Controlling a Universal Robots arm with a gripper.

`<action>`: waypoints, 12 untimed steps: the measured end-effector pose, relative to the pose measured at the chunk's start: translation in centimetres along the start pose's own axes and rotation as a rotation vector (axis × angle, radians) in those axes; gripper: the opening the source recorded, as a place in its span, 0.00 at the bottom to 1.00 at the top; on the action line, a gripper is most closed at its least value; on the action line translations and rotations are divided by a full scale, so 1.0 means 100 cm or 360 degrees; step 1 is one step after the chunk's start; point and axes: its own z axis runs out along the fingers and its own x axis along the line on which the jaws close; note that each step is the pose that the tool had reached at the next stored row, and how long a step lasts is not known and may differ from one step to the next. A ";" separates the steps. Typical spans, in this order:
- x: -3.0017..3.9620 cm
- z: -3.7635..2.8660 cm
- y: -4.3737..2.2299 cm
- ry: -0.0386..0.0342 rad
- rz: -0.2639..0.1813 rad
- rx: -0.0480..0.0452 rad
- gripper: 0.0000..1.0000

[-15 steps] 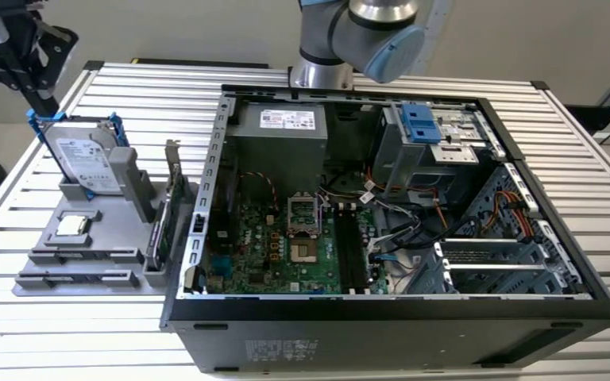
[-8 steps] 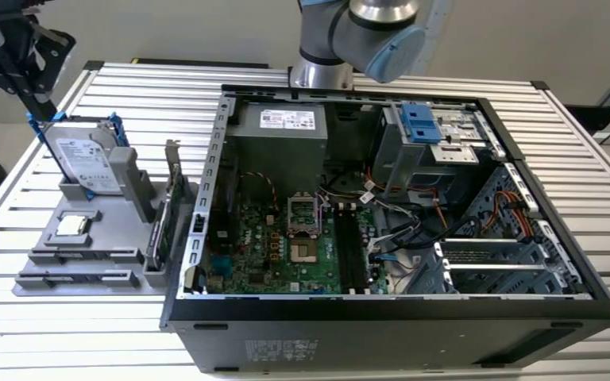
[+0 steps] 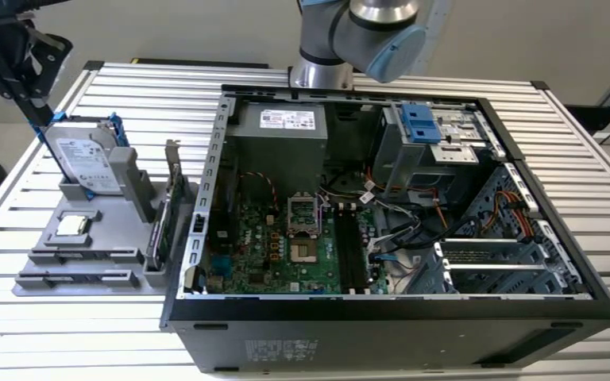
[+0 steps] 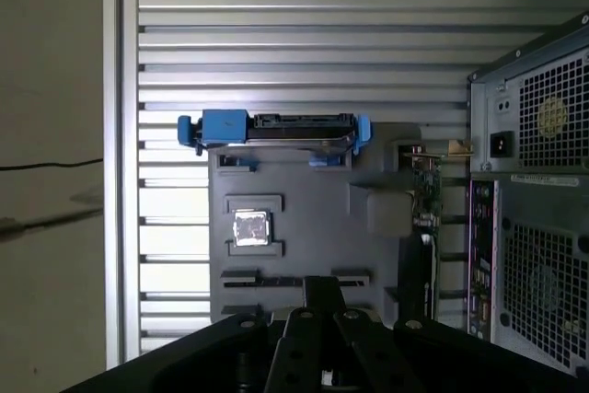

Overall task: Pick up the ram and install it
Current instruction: 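Reach for the ram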

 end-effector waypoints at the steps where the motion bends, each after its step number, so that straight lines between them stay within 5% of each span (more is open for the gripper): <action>1: 0.0000 0.0000 -0.0008 0.0000 0.0000 0.0000 0.00; 12: -0.0003 -0.0003 -0.0143 0.0002 0.0000 0.0000 0.00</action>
